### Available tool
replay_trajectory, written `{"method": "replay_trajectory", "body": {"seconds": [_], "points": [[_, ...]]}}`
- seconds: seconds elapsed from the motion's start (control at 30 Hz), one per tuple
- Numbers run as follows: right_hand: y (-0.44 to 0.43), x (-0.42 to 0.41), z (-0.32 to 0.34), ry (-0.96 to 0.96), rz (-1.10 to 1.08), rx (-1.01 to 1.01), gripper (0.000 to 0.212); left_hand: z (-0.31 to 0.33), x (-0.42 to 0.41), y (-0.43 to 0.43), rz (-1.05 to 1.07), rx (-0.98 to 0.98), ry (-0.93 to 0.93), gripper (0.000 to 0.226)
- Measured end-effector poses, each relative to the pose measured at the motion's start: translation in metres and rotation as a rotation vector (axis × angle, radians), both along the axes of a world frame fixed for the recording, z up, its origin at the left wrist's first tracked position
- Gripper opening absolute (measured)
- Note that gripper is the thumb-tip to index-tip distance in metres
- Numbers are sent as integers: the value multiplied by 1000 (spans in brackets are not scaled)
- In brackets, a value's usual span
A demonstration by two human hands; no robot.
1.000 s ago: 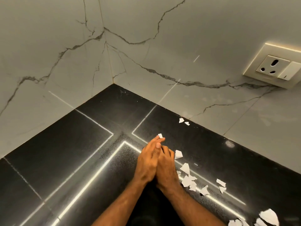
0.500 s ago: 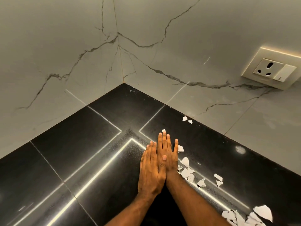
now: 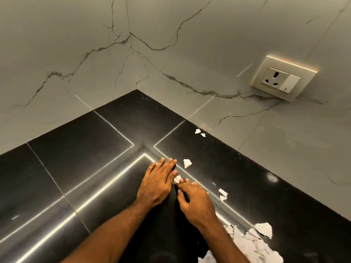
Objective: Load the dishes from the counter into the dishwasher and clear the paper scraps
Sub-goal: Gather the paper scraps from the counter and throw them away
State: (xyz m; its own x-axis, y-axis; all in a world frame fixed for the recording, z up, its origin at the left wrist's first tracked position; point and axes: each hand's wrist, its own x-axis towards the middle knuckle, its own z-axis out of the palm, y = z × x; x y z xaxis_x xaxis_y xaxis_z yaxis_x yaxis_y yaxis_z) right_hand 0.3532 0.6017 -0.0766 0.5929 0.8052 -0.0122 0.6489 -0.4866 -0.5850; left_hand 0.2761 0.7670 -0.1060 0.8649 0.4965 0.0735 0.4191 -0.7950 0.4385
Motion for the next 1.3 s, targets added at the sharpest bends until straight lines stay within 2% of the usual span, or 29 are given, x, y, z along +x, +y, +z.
{"method": "replay_trajectory", "body": {"seconds": [0.13, 0.27, 0.3, 0.37, 0.43, 0.47, 0.53, 0.63, 0.73, 0.8, 0.87, 1.0, 1.1, 1.2, 1.3], "points": [[-33, -1, 6, 112, 46, 15, 34, -5, 0, -9, 15, 78, 82, 75], [-47, 11, 17, 429, 9, 101, 20, 1, -9, -72, 144, -38, 34, 90], [-49, 16, 22, 541, -4, 107, 25, 4, -15, -96, 175, -99, -12, 87], [-53, 30, 30, 751, -26, 97, 49, 10, -25, -133, 219, -177, -90, 70], [-53, 49, 35, 871, -30, 91, 64, 15, -28, -142, 275, -228, -166, 56], [-50, 57, 37, 849, -45, 102, 67, 16, -28, -140, 303, -235, -200, 55], [-37, 69, 41, 668, -85, 148, 65, 16, -26, -137, 315, -206, -213, 60], [-8, 82, 39, 408, -14, 205, 50, 10, -24, -137, 298, -196, -200, 62], [18, 91, 20, 291, 182, -27, 67, 8, -24, -136, 298, -193, -203, 59], [17, 87, 9, 195, 255, -156, 69, 10, -24, -138, 312, -194, -226, 59], [0, 72, 7, 210, 282, -157, 69, 13, -23, -140, 321, -224, -245, 64], [-47, 32, 23, 417, 420, -87, 58, 14, -28, -140, 259, -173, -219, 70], [-83, 39, 41, 551, 351, -37, 52, 8, -26, -143, 165, -92, -151, 68], [-99, 65, 31, 383, 115, 127, 56, 3, -23, -144, 141, -58, -90, 69], [-102, 72, 14, 276, 43, -10, 74, 3, -23, -145, 137, -74, -89, 68]]}}
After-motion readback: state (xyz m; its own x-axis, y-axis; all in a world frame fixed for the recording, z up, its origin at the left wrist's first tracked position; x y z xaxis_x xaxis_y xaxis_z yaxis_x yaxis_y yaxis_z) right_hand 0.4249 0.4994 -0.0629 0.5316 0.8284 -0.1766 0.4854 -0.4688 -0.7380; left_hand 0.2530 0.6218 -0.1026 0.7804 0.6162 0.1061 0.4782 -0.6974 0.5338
